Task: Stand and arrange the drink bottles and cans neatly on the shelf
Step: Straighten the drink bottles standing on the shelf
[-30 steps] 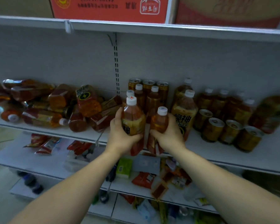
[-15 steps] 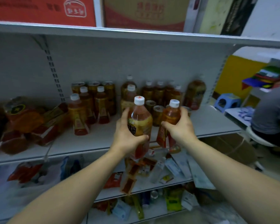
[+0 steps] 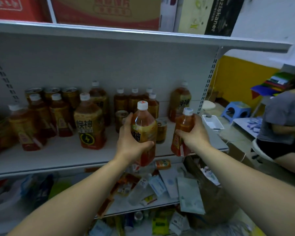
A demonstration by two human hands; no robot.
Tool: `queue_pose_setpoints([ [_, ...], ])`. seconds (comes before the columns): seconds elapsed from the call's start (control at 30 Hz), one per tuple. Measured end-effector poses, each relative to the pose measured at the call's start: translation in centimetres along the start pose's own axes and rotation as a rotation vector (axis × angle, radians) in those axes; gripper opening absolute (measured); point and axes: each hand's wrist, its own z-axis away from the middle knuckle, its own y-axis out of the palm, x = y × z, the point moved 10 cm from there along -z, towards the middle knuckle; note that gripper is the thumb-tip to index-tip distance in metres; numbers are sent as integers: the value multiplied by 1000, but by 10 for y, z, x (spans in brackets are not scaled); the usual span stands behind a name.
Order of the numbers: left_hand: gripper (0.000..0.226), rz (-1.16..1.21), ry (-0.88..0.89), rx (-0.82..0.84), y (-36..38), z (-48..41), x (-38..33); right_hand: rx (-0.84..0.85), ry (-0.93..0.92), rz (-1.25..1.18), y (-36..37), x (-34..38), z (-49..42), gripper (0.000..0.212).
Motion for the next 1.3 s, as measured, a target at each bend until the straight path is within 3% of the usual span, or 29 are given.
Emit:
queue_pose_setpoints([
  [0.17,117,-6,-22,-5,24,-14,9,47,-8,7,4,-15,-24,55],
  [0.4,118,-6,22,-24,34,-33,17,57,-17,-49,20,-22,-43,71],
  [0.53,117,-58,74,-29,37,-33,16,123,-53,-53,31,-15,-56,55],
  [0.73,116,-77,54,-50,36,-33,17,186,-124,39,35,-13,-59,69],
  [1.03,119,-125,-72,-232,-12,-24,35,357,-238,-4,62,10,-19,68],
  [1.3,119,-151,-98,-293,-41,-1,39,344,-279,10,110,39,-16,81],
])
